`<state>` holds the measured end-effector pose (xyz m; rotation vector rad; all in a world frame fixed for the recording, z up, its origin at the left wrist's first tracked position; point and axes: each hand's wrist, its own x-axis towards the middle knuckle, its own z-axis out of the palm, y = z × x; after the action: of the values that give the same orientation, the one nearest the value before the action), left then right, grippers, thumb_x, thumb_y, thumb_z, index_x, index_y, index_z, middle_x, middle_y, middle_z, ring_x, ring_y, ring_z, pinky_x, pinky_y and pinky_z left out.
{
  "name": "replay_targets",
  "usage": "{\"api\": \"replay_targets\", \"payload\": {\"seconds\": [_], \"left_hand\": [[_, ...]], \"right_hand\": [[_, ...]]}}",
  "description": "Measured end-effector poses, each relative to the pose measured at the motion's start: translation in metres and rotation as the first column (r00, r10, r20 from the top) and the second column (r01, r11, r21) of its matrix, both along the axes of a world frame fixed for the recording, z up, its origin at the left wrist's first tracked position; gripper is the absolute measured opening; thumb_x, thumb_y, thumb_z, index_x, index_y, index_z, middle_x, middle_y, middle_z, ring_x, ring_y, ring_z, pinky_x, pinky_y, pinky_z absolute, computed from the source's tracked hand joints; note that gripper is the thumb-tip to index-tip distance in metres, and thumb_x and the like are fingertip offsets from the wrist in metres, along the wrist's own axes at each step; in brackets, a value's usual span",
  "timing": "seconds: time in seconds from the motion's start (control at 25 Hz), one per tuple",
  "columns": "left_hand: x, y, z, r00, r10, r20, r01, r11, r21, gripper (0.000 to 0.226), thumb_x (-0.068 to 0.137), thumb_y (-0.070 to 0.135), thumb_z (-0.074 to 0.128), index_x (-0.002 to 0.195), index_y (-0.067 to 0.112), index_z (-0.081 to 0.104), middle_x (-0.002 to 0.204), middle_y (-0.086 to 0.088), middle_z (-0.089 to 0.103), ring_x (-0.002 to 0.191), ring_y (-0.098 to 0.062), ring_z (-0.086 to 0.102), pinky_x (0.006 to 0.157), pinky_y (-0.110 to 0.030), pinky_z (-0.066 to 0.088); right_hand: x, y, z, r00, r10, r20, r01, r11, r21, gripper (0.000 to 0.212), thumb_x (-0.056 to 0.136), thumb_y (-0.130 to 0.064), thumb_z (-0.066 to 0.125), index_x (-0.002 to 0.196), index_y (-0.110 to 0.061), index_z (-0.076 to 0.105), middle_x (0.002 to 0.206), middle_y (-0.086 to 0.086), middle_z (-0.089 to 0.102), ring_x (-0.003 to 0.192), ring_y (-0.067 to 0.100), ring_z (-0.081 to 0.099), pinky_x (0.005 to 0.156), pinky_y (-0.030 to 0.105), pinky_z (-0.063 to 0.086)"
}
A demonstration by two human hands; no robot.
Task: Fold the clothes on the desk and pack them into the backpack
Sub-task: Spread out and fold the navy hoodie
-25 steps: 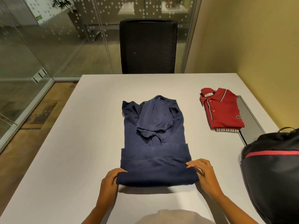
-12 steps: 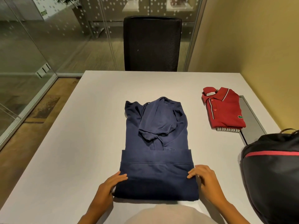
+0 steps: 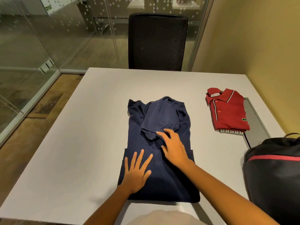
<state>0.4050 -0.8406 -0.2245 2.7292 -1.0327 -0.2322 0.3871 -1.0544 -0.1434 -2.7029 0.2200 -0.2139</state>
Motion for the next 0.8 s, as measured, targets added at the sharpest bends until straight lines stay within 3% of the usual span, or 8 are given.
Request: {"api": "replay_targets", "payload": {"seconds": [0.12,0.24,0.4,0.44,0.52,0.6,0.72,0.8], "left_hand": [[0.002,-0.001,-0.006,0.995,0.018,0.095,-0.024,0.998,0.06,0.057,0.101,0.055,0.01,0.154,0.034,0.013,0.162,-0.002,0.002,0.149,-0.026,-0.01,0.11,-0.056,-0.003],[0.004,-0.004,-0.008,0.991,0.041,0.13,-0.046,0.998,0.038,0.058,0.1,0.056,0.011,0.153,0.034,0.011,0.162,-0.003,-0.003,0.148,-0.027,-0.012,0.11,-0.057,-0.002],[0.002,-0.004,-0.009,0.987,0.029,0.161,-0.035,0.999,0.038,0.058,0.1,0.056,0.01,0.154,0.033,0.011,0.162,-0.005,-0.001,0.148,-0.028,-0.011,0.11,-0.057,-0.001],[0.002,-0.004,-0.011,0.985,0.027,0.171,-0.033,0.999,0.03,0.058,0.1,0.056,0.01,0.154,0.033,0.01,0.162,-0.005,0.0,0.149,-0.028,-0.01,0.11,-0.057,-0.001],[0.001,-0.003,-0.013,0.985,0.026,0.171,-0.032,0.999,0.03,0.058,0.1,0.056,0.01,0.154,0.034,0.011,0.162,-0.006,0.004,0.149,-0.029,-0.008,0.11,-0.058,0.0],[0.0,-0.004,-0.013,0.987,0.021,0.158,-0.026,0.999,0.029,0.058,0.1,0.055,0.01,0.154,0.034,0.013,0.162,-0.007,0.008,0.149,-0.029,-0.006,0.111,-0.058,0.001],[-0.003,-0.002,-0.01,0.991,0.014,0.132,-0.015,1.0,0.007,0.055,0.101,0.053,0.01,0.153,0.035,0.017,0.159,-0.006,0.023,0.147,-0.029,0.006,0.111,-0.055,-0.001],[-0.002,-0.001,-0.003,0.995,0.061,0.081,-0.054,0.995,-0.085,0.049,0.102,0.047,0.016,0.149,0.038,0.027,0.154,0.0,0.034,0.143,-0.026,0.021,0.113,-0.047,-0.002]], "right_hand": [[0.039,0.014,-0.001,0.99,0.084,-0.113,-0.111,0.959,-0.26,0.069,0.084,-0.016,0.07,0.144,-0.032,0.04,0.149,0.017,0.038,0.119,0.04,0.048,0.072,0.046,0.055],[0.062,0.019,-0.002,0.972,0.138,-0.188,-0.208,0.881,-0.426,0.06,0.086,-0.007,0.066,0.139,-0.021,0.045,0.141,0.018,0.042,0.107,0.038,0.051,0.057,0.037,0.046],[0.064,0.022,0.027,0.999,-0.001,0.039,0.012,0.961,-0.276,0.025,0.079,0.002,0.071,0.101,-0.004,0.059,0.106,0.013,0.052,0.084,0.028,0.05,0.052,0.029,0.031],[0.057,0.021,0.034,0.994,-0.03,0.105,0.053,0.975,-0.217,0.023,0.079,0.004,0.068,0.098,-0.004,0.058,0.104,0.013,0.052,0.082,0.027,0.048,0.053,0.029,0.03],[0.033,0.018,0.037,0.972,-0.005,0.234,0.073,0.956,-0.283,0.029,0.072,0.008,0.072,0.095,-0.004,0.059,0.101,0.011,0.055,0.077,0.023,0.048,0.049,0.026,0.028],[0.007,0.016,0.021,0.977,0.058,0.204,0.01,0.947,-0.32,0.039,0.063,0.008,0.079,0.094,-0.007,0.061,0.101,0.008,0.055,0.076,0.021,0.051,0.045,0.022,0.027],[-0.018,0.022,-0.019,0.994,0.095,-0.044,-0.104,0.955,-0.279,0.065,0.053,0.0,0.088,0.111,-0.013,0.063,0.115,0.007,0.051,0.088,0.022,0.056,0.048,0.02,0.04],[-0.019,0.022,-0.023,0.993,0.096,-0.062,-0.106,0.98,-0.17,0.065,0.063,-0.001,0.082,0.122,-0.017,0.058,0.122,0.008,0.049,0.098,0.024,0.056,0.057,0.024,0.049]]}}
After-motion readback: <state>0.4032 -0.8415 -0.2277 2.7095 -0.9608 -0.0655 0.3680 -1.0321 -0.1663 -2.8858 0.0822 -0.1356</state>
